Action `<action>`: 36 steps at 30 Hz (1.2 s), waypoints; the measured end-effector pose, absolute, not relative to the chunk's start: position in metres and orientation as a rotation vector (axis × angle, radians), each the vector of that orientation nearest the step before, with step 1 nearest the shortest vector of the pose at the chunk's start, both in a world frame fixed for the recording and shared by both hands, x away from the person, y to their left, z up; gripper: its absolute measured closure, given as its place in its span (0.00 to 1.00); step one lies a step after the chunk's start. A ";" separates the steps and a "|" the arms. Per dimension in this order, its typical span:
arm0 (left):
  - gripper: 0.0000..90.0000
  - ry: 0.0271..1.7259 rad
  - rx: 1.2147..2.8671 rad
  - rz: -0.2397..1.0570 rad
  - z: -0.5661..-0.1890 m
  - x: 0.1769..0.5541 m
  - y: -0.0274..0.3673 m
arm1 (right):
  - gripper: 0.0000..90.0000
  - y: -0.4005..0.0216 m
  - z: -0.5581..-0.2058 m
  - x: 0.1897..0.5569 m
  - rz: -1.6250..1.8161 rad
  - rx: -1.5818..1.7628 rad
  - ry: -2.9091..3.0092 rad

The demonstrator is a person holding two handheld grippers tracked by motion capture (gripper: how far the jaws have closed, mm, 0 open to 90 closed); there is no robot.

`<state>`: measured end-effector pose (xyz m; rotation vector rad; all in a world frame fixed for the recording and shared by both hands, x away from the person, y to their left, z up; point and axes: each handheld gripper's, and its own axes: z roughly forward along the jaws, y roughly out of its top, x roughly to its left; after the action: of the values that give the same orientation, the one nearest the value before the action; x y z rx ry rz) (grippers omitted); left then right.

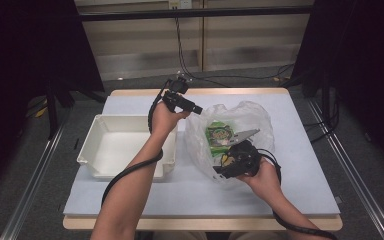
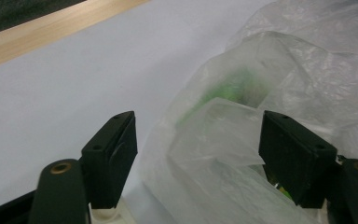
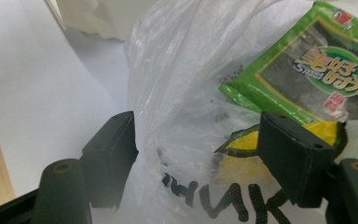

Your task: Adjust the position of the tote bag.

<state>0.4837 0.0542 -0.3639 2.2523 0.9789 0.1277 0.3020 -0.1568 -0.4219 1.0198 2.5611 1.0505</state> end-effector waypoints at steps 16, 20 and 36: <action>0.20 0.898 2.259 0.111 -0.351 0.450 0.057 | 0.30 -0.161 -0.408 0.312 1.052 1.016 2.540; 0.20 0.907 2.231 0.105 -0.352 0.442 0.054 | 0.35 -0.163 -0.409 0.315 1.035 1.028 2.556; 0.19 0.812 2.247 0.059 -0.359 0.416 0.043 | 0.48 -0.184 -0.388 0.329 1.028 1.046 2.512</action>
<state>0.4158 0.0428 -0.3591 2.2468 0.8125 0.0593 0.3286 -0.1843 -0.3879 1.0464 2.5116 1.0276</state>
